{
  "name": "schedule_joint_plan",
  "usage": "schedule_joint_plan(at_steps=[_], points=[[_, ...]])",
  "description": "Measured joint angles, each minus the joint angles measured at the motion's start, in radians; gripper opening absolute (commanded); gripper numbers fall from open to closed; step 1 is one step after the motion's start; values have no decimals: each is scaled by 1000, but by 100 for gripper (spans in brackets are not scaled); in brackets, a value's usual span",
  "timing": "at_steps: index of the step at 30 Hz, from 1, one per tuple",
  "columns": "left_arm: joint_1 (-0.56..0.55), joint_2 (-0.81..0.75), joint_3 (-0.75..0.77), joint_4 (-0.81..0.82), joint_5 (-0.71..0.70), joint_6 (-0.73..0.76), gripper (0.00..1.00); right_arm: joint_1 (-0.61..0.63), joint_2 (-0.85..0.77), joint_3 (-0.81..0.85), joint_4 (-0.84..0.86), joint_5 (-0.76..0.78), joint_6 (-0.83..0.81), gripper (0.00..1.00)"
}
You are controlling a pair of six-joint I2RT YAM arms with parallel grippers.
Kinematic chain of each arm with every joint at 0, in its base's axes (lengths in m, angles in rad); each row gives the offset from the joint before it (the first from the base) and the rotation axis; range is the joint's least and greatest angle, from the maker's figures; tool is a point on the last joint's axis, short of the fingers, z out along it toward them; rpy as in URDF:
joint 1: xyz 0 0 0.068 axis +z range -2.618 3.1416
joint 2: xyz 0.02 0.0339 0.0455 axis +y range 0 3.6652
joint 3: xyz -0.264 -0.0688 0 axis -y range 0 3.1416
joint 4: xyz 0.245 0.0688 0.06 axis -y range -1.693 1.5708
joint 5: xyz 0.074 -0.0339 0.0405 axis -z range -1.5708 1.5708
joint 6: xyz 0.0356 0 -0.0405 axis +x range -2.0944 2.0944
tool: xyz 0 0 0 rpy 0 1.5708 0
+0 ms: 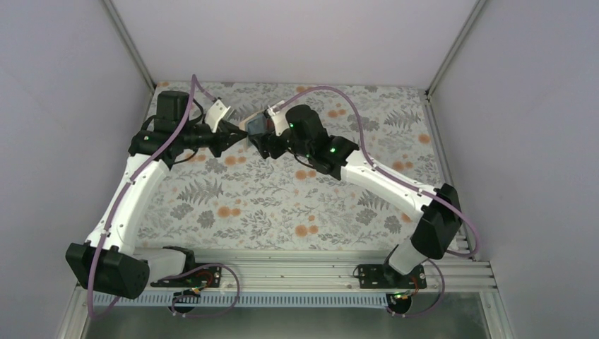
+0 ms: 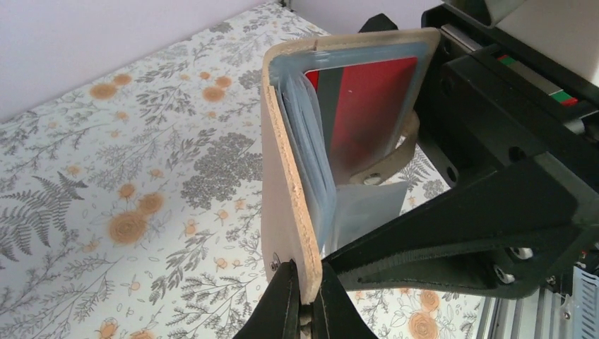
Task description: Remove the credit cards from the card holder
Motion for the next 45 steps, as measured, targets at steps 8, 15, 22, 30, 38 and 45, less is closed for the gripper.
schedule_joint_plan(at_steps=[8, 15, 22, 30, 38, 45], points=[[-2, 5, 0, -3, 11, 9, 2, -13, -28, -32, 7, 24, 12, 45], [-3, 5, 3, -17, 66, 42, 15, -49, -93, -87, 9, -47, -12, 11], [-3, 4, 25, -59, 171, 87, 24, -98, -160, -143, 38, -253, -66, 4], [-3, -23, 56, -77, 201, 119, 25, -188, -228, -166, 61, -552, -104, 4], [-3, -27, 60, -67, 169, 116, 29, -207, -255, -166, 73, -741, -138, 4], [-14, -27, 60, -56, 153, 100, 51, -208, -251, -166, 83, -779, -136, 4]])
